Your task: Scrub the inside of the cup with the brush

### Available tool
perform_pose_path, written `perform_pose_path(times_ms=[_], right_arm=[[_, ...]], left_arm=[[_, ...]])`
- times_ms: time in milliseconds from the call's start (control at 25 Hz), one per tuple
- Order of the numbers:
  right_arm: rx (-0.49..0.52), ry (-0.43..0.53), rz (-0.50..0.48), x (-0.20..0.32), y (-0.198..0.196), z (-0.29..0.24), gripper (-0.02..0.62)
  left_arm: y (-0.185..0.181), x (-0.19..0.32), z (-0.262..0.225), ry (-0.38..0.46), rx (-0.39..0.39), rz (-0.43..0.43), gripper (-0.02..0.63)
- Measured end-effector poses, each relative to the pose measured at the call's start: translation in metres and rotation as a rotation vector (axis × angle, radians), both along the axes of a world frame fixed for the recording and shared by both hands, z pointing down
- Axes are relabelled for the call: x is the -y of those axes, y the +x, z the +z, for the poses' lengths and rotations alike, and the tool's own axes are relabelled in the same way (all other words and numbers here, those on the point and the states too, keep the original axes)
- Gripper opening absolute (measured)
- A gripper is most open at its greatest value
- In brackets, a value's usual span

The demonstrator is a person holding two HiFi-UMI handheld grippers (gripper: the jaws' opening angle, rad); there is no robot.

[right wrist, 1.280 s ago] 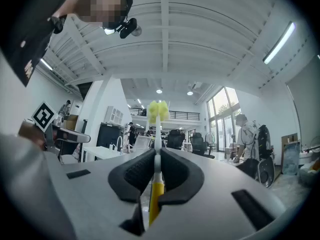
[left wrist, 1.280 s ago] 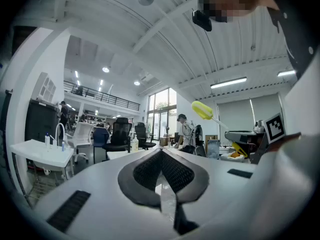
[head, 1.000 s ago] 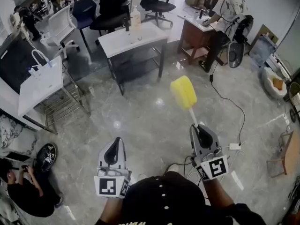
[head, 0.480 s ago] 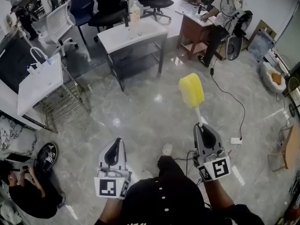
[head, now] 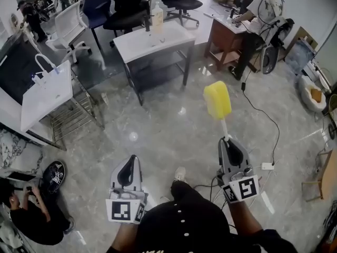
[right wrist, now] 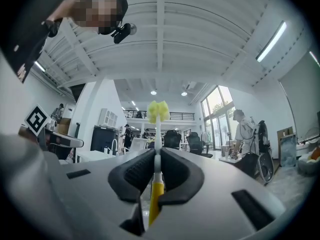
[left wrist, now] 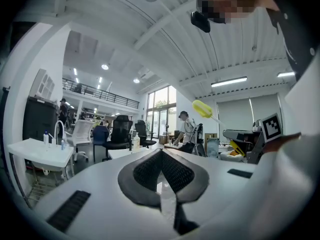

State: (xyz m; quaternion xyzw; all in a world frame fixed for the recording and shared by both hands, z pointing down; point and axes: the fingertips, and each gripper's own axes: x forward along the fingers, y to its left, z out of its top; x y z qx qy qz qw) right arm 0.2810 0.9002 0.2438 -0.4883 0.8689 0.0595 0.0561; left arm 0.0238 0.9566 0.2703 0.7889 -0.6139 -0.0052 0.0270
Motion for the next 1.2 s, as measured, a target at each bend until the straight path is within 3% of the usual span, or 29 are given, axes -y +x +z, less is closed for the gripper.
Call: perform_pose_path(times_ms=[760,1200], right_arm=[[-0.014,-0.022,-0.078,0.19,0.0,0.009,0.041],[0.001,-0.041,-0.113,0.261,0.005,0.016,0.041]], left_arm=[[0.005,0.179,0.008,-0.038,0.024,-0.063,0.026],[0.016,0.237,0.01,-0.042,0.022,-0.106,0.026]])
